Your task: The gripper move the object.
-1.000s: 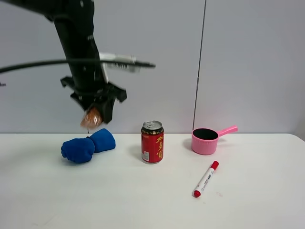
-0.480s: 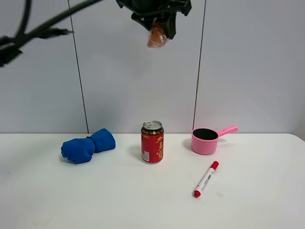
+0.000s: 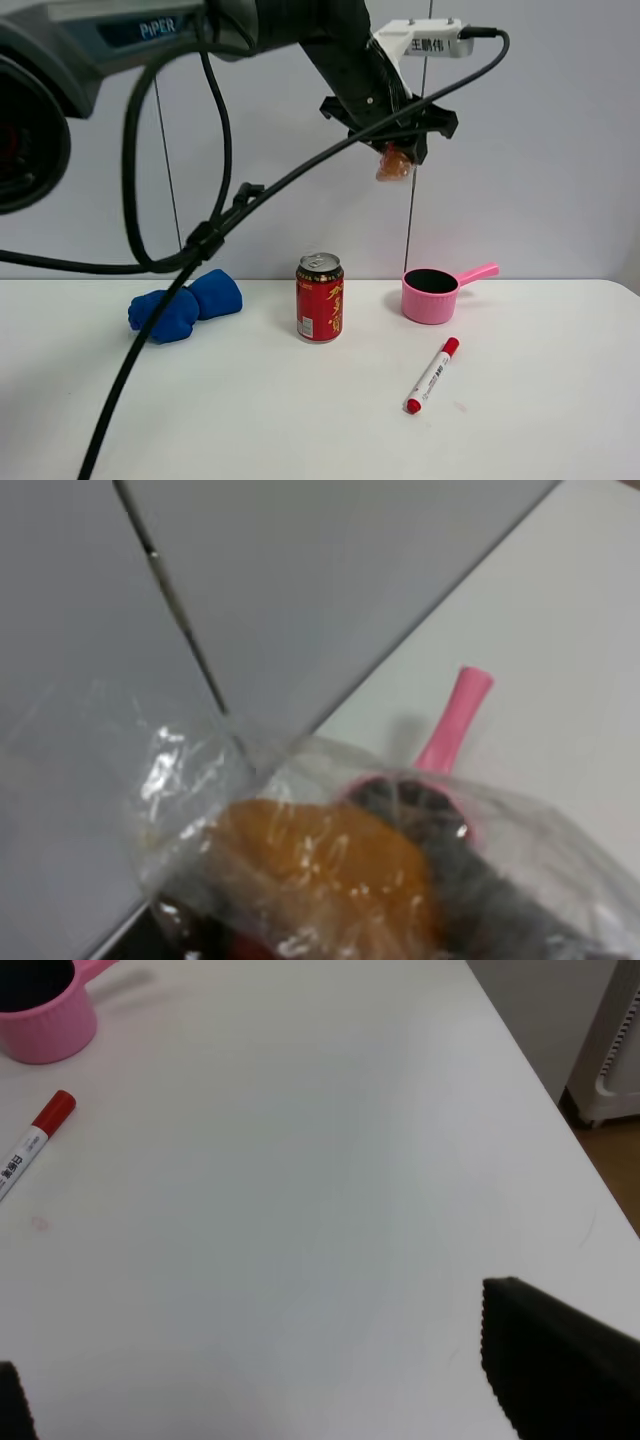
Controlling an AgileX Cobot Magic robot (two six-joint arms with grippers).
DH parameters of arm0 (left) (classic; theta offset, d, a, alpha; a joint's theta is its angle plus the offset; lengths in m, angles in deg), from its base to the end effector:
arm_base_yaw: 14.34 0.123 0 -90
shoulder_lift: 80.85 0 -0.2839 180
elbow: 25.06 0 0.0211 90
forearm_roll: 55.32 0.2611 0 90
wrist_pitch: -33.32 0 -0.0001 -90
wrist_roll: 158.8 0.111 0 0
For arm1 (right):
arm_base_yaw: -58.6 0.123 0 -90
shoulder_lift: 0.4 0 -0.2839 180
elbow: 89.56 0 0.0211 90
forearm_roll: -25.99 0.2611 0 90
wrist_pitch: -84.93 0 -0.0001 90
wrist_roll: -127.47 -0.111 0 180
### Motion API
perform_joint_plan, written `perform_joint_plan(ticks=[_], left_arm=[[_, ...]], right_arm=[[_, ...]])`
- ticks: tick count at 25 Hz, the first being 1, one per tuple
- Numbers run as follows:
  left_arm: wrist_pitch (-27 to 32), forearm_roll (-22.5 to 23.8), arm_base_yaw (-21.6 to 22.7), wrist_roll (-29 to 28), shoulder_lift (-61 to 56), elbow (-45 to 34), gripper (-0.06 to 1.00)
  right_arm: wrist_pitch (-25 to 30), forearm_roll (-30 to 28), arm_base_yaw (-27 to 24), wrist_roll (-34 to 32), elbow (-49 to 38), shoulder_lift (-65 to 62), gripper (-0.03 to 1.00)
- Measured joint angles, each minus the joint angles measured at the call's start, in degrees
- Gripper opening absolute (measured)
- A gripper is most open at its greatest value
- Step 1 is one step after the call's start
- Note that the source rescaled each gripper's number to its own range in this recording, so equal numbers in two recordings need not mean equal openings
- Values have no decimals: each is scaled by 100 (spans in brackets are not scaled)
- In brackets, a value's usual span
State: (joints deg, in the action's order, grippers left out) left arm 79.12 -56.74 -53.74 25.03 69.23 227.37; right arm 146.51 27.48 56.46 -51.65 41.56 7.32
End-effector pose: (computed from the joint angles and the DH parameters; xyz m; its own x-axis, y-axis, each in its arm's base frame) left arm 0.4540 -0.3755 0.2798 -0.3933 0.3872 -0.8339 0.6664 0.7449 0.0316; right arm 0.0229 0.0017 0.2700 -0.4718 0.0147 -0.8816 0.0158 0.9998 0.0082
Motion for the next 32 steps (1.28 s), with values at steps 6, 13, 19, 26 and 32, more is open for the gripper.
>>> perform_joint_plan(ticks=[6,13,19,26,32], left_arm=[[-893,-671,-20,0,363,20,7],[-1597,-1019,-58,160,818,20,1],[-1982,-1210,-58,247,1192,20,1],[-2139,-1213,-64,786,1431,20,1],[-2341,-1213,-88,1361,1605,20,1]], right_arm=[[0,0,0,0,0,0,100],[0,0,0,0,0,0,100],[0,0,0,0,0,0,100],[0,0,0,0,0,0,100],[0,0,0,0,0,0,100]])
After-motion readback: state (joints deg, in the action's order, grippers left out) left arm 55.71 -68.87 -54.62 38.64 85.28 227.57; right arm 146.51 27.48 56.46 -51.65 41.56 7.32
